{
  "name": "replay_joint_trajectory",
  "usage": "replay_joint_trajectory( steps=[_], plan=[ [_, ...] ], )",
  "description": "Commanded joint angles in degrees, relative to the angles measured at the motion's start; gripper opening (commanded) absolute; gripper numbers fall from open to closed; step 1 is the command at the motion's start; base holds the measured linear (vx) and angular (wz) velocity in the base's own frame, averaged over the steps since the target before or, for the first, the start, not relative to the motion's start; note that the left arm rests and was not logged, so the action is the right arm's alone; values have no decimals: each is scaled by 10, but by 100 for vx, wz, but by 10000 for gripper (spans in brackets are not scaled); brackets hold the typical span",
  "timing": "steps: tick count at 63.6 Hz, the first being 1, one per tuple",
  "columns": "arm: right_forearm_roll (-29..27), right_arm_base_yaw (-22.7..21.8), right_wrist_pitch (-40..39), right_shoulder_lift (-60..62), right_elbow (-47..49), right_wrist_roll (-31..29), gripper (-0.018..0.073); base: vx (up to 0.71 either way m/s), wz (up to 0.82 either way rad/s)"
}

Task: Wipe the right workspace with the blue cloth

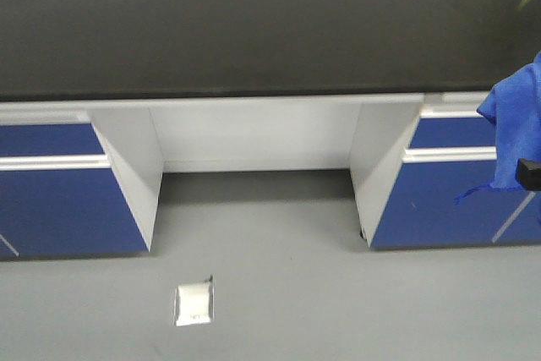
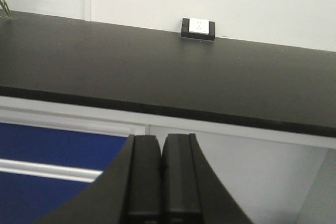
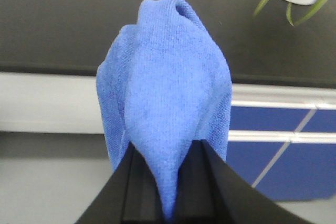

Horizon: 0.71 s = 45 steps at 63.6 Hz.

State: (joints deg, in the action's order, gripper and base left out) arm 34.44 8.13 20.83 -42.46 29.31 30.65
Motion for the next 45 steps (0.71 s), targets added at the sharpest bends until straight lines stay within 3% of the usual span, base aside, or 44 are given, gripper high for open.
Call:
replay_joint_trajectory(
  steps=[1,45],
  plan=[
    [13,0,-34,3,18,-2,0,40,7],
    [13,0,-36,3,18,-2,0,37,6]
  ],
)
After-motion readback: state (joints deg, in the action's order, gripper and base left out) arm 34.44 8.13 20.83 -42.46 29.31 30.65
